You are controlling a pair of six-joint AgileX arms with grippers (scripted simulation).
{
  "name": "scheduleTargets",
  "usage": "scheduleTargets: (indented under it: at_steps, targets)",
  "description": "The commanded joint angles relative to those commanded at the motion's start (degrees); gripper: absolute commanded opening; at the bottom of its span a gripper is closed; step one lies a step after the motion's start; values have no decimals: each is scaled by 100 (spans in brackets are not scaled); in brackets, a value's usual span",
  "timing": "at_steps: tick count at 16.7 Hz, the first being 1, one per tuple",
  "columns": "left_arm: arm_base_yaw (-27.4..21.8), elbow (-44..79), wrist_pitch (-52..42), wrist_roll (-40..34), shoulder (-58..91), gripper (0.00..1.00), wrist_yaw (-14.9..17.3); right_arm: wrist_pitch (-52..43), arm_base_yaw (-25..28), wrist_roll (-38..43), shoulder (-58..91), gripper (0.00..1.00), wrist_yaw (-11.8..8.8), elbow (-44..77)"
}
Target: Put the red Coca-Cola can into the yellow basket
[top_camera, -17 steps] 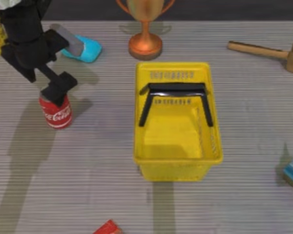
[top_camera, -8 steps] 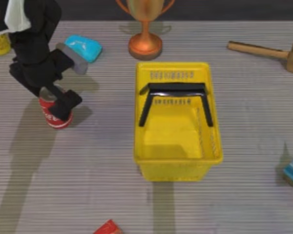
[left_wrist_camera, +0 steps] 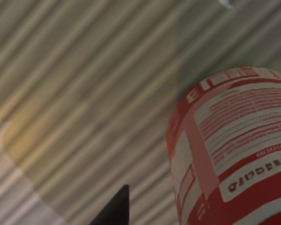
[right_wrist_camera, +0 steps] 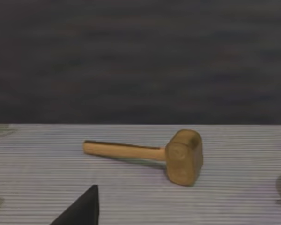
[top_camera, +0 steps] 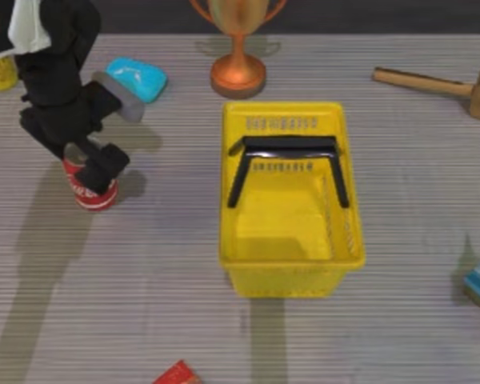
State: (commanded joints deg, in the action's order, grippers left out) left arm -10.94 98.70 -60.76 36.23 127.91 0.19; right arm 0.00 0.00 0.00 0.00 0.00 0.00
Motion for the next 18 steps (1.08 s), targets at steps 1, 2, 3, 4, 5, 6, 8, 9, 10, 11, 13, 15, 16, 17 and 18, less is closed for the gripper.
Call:
scheduleTargets:
  at_steps: [1,2,3,4,5,6,8,9,10,11,13,15,16,17,18]
  targets:
    - [0,0,0,0,0,55,0,0,0,0,0,100,0,0]
    - [0,0,0,0,0,47,0,0,0,0,0,100,0,0]
    - [0,0,0,0,0,40,0,0,0,0,0,100,0,0]
    - [0,0,0,0,0,32,0,0,0,0,0,100,0,0]
    - [0,0,0,0,0,25,0,0,0,0,0,100,0,0]
    - [0,0,0,0,0,17,0,0,0,0,0,100,0,0]
    - [0,0,0,0,0,2,0,0,0,0,0,100,0,0]
    - [0,0,0,0,0,0,0,0,0,0,0,100,0,0]
    - [0,0,0,0,0,0,0,0,0,0,0,100,0,0]
    - [0,0,0,0,0,0,0,0,0,0,0,100,0,0]
    - [0,0,0,0,0,0,0,0,0,0,0,100,0,0]
    - [0,0,0,0,0,0,0,0,0,0,0,100,0,0]
    - [0,0,0,0,0,0,0,0,0,0,0,100,0,0]
    - [8,-3,-1,7,-15,0,0,0,0,0,0,100,0,0]
    - [8,-4,1,6,-15,0,3,0,0,0,0,100,0,0]
